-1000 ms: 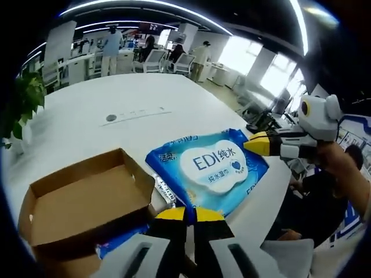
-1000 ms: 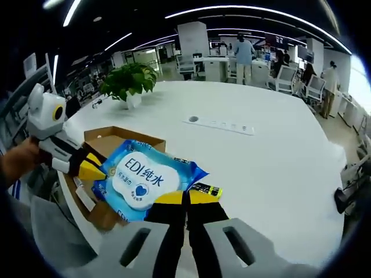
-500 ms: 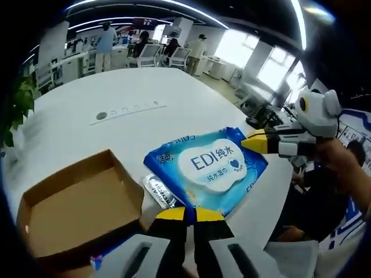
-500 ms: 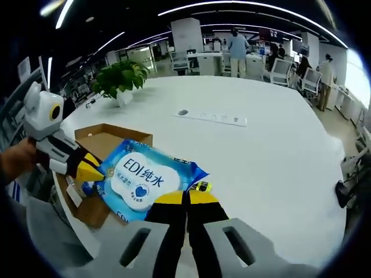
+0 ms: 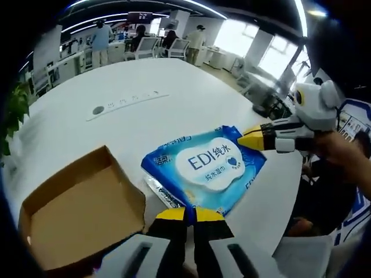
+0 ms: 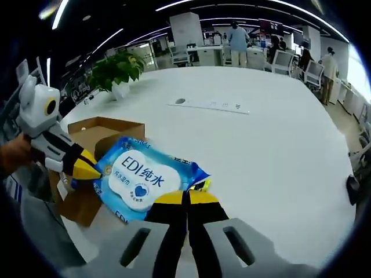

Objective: Operate the shoe box by opening the lid, removing the specified soft item, and placing it in the target area until the item is outside and the box remains undamaged.

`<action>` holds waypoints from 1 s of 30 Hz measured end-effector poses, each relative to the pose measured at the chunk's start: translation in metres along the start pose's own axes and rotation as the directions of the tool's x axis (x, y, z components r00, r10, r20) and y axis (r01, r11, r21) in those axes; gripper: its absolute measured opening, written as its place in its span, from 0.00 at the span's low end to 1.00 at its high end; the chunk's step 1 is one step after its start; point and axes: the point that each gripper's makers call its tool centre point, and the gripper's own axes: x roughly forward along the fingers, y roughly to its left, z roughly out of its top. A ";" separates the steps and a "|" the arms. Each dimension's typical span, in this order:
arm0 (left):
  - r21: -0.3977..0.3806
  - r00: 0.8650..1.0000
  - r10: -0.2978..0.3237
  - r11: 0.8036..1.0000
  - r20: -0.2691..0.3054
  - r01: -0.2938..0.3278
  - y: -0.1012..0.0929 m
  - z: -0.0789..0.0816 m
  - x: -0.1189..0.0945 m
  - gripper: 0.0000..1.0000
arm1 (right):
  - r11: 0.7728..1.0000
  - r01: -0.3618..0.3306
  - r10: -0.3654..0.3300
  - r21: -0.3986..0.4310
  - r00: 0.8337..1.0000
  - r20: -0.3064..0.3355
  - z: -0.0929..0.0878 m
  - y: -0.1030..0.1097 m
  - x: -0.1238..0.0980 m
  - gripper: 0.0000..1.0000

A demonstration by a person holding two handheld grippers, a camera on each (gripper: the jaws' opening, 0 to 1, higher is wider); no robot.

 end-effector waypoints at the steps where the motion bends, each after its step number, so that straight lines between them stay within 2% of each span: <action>1: 0.017 1.000 0.008 1.000 -0.011 -0.007 0.001 -0.002 0.003 0.01 | 1.000 -0.004 0.004 -0.004 1.000 -0.002 -0.001 -0.001 0.004 0.00; 6: 0.039 0.999 0.022 0.999 -0.030 -0.021 0.005 -0.005 0.011 0.01 | 1.000 -0.012 0.012 -0.016 1.000 -0.015 -0.006 -0.003 0.015 0.00; 9: 0.095 0.997 0.048 0.995 -0.056 -0.042 0.008 -0.007 0.016 0.01 | 1.000 -0.019 0.018 -0.013 1.000 -0.020 -0.009 -0.006 0.022 0.00; 13: 0.118 0.995 0.057 0.992 -0.078 -0.048 0.008 -0.010 0.023 0.01 | 1.000 -0.016 0.015 -0.016 0.999 -0.033 -0.016 -0.009 0.029 0.00; 18: 0.149 0.993 0.069 0.987 -0.099 -0.054 0.009 -0.013 0.030 0.01 | 1.000 -0.015 0.015 0.006 0.999 -0.035 -0.022 -0.012 0.034 0.00; 30: 0.143 0.992 0.081 0.988 -0.094 -0.067 0.014 -0.014 0.034 0.02 | 0.999 -0.012 0.011 -0.033 0.999 -0.036 -0.025 -0.013 0.045 0.00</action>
